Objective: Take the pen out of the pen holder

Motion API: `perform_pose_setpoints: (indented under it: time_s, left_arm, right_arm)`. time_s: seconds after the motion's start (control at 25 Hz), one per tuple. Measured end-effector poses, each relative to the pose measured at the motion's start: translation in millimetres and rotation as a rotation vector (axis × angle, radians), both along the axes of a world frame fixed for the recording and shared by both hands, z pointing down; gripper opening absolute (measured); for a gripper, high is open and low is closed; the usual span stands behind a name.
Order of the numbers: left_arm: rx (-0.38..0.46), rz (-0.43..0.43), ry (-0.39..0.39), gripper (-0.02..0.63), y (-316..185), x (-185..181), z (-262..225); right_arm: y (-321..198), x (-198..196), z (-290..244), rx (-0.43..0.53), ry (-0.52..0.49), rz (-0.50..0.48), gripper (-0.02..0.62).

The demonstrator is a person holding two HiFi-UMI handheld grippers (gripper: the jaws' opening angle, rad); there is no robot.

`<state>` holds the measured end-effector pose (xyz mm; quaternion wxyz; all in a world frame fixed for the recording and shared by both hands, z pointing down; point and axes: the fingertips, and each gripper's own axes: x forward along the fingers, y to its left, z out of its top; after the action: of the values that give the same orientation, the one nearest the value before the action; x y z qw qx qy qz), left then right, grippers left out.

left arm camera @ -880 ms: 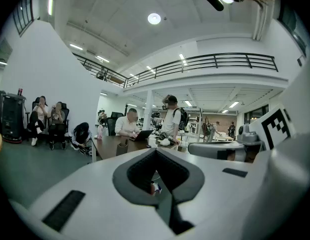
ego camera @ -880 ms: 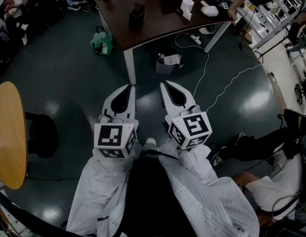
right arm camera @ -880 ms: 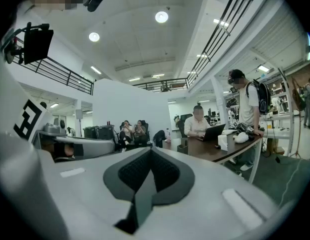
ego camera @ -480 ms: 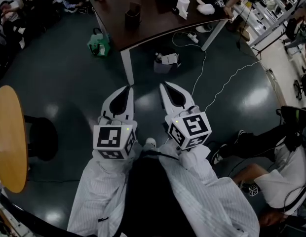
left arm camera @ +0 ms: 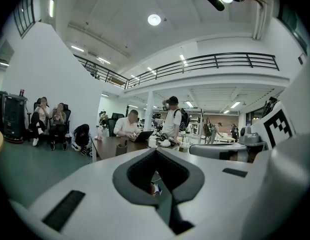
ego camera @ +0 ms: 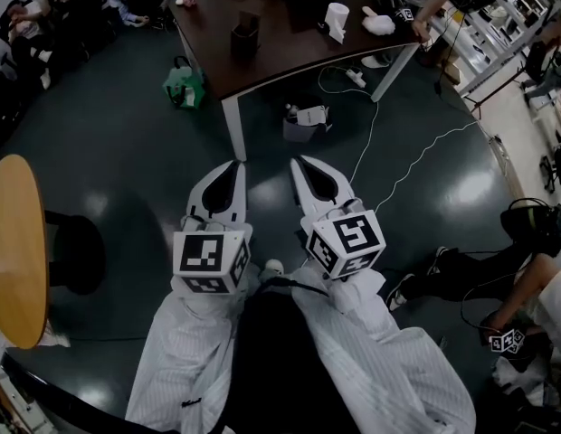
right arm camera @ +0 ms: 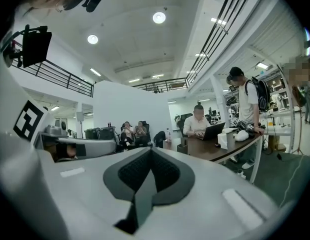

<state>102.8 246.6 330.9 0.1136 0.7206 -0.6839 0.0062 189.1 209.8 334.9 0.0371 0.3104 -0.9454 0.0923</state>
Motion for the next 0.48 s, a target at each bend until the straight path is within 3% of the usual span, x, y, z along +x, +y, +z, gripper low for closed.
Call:
perform_pose_setpoints:
  time_s: [0.24,0.48]
  left_arm:
    - [-0.013,-0.028,-0.003,0.003,-8.1,1.4,1.8]
    - [-0.039,-0.031,-0.001,0.003,-34.9,-31.8,15.3]
  right_arm:
    - [-11.9,-2.6,2.4,-0.017,-0.004,-0.032,0.002]
    - [-42.1,-33.4,15.7,-0.040,0.007,-0.029,0.002]
